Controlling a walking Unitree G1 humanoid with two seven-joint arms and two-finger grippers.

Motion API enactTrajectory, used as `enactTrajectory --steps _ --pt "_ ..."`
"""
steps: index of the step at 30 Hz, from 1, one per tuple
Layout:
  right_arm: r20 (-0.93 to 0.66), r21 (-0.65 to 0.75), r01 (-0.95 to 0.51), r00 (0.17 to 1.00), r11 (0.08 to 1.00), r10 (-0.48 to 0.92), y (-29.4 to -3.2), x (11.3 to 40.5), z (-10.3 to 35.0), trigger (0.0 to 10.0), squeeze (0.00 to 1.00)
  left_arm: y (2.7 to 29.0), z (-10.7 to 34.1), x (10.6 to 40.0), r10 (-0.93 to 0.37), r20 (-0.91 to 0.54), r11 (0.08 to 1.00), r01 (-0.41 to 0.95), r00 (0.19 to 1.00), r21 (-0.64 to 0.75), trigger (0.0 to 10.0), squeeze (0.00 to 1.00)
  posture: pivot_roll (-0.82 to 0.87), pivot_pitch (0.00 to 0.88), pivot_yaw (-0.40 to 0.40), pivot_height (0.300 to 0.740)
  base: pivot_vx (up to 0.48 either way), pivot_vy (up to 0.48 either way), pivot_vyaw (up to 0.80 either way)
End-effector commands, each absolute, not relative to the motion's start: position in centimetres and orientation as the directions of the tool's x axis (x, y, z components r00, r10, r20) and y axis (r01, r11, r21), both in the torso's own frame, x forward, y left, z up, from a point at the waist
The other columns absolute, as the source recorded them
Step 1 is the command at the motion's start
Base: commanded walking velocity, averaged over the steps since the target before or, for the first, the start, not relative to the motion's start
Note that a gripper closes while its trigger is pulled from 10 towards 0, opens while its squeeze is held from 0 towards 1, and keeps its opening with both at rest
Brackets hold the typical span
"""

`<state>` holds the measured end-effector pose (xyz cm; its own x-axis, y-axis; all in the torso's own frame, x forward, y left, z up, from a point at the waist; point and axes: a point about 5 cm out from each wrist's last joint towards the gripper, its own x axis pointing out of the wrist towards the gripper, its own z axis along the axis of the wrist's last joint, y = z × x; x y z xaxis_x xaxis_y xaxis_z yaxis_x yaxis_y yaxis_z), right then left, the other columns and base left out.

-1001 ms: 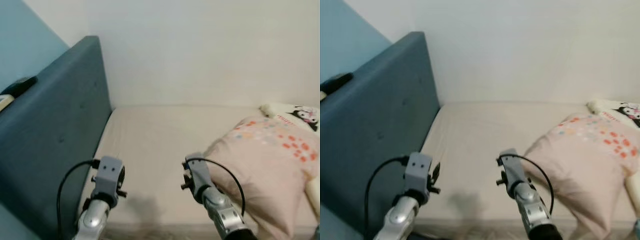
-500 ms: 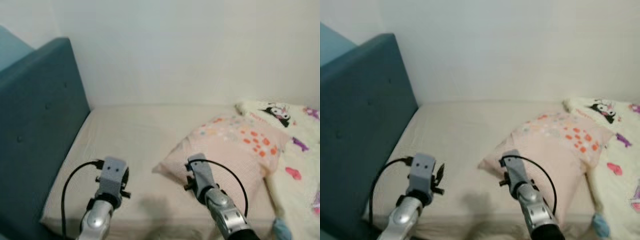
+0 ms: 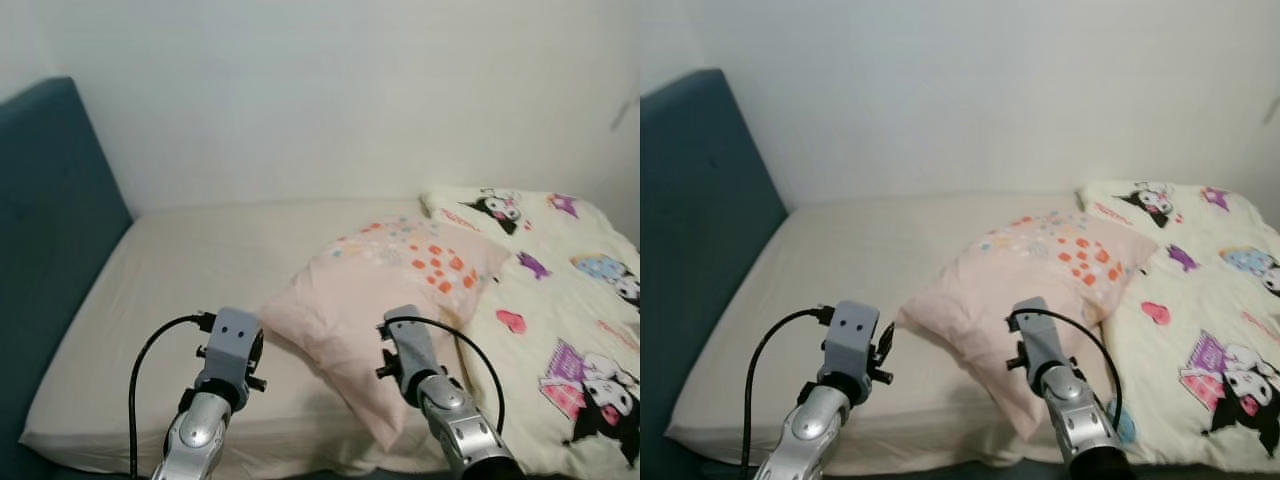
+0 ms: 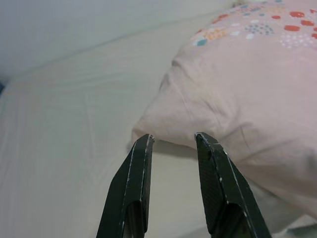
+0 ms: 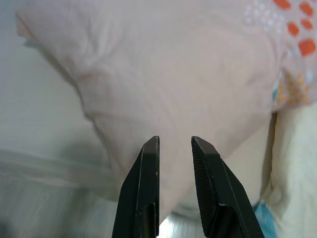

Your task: Clean up the room

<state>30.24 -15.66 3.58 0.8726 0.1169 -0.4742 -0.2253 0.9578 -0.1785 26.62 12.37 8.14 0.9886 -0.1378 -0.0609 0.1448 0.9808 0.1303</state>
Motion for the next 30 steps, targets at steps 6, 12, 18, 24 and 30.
enactTrajectory --steps 6,12,18,24,30 --pt "-0.467 -0.168 -0.250 0.872 0.954 0.147 -14.6 30.3 3.6 10.0 0.00 13.1 7.6 26.4 -0.090 -0.075 0.984 0.101 0.993 0.148 10.0 0.00 0.06 0.021 -0.049 0.740 0.000 0.000 0.00" --pt "-0.436 -0.153 -0.241 0.887 0.958 0.154 -14.4 30.4 3.9 10.0 0.00 13.4 7.8 26.5 -0.056 -0.057 0.987 0.064 0.997 0.148 10.0 0.00 0.06 0.018 -0.049 0.740 0.000 0.000 0.00" --pt "-0.346 -0.123 -0.152 0.933 0.981 0.101 -14.9 31.4 5.4 10.0 0.00 13.4 7.9 26.7 -0.064 -0.063 0.987 0.073 0.996 0.145 10.0 0.00 0.05 0.009 -0.043 0.740 0.000 0.000 0.00" --pt "-0.298 -0.135 -0.101 0.953 0.986 0.057 -15.7 32.0 6.3 10.0 0.00 13.2 8.0 26.9 -0.073 -0.055 0.989 0.080 0.996 0.124 10.0 0.00 0.05 0.002 -0.041 0.740 0.000 0.000 0.00" --pt "-0.262 -0.167 -0.115 0.963 0.979 0.068 -15.7 32.3 6.8 10.0 0.00 13.1 8.0 27.0 -0.081 -0.050 0.991 0.086 0.995 0.100 10.0 0.00 0.05 0.000 -0.038 0.740 0.000 0.000 0.00"
